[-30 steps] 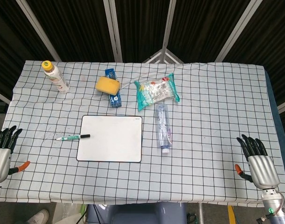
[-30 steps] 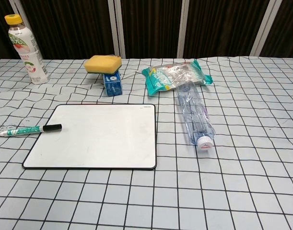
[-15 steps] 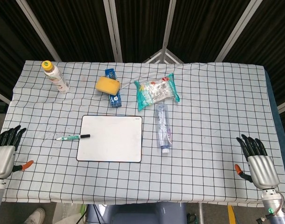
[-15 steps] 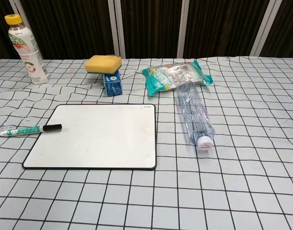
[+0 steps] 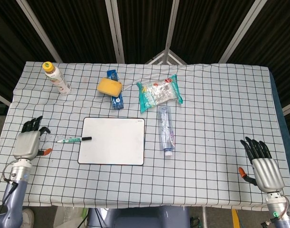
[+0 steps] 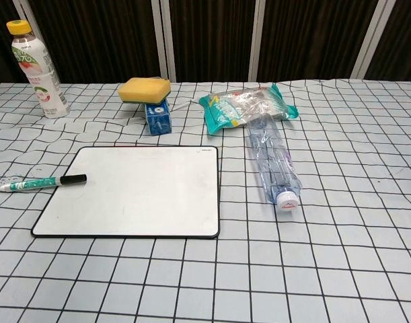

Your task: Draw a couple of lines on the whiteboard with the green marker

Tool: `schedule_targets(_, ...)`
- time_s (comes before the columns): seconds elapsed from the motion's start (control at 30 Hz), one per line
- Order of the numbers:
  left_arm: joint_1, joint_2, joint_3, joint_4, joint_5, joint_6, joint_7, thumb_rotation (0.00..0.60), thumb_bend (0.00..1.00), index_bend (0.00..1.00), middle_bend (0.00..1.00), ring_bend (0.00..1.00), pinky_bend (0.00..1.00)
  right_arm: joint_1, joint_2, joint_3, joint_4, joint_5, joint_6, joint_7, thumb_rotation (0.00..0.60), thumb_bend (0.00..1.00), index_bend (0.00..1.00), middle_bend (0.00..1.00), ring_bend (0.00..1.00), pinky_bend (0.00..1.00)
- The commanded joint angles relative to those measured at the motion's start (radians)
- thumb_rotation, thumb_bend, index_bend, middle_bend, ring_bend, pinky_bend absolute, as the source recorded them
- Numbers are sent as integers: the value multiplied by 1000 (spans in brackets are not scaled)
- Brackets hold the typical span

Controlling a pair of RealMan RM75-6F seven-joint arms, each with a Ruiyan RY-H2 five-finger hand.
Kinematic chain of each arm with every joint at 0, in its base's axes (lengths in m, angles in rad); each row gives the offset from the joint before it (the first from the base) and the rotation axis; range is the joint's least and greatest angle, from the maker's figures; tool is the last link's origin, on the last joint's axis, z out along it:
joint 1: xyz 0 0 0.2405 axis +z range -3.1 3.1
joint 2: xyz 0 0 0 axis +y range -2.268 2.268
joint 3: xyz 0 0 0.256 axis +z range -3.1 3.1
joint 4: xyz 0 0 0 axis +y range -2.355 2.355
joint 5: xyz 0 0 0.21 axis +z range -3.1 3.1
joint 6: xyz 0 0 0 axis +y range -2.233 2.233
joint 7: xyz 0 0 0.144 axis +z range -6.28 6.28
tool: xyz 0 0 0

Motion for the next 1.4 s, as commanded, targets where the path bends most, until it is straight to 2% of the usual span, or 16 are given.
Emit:
schedule_targets(0.03,-53,-68,-24,40,-80,-34,64,600,346,429,31,0,0,1,1,0,0,1,-2,3,600,350,0,0,0,0)
schedule_targets(0.47,-149,-216,-31,137,-214,-45,183,600,451,446,33,0,0,3,4,-1,-2,1,-7,13,600,351,0,0,0,0)
schedule_targets(1.13,-207,-308,-28,226,-304,-62,206,600,482,458,37,0,0,3,7,-1,-5,4,-10,18,600,350,0,0,0,0)
schedule_targets(1.4,-202,-316,-20,234,-282,-51,164,600,557,608,101,0,0,2,7,-1,-6,3,-8,17,600,350,0,0,0,0)
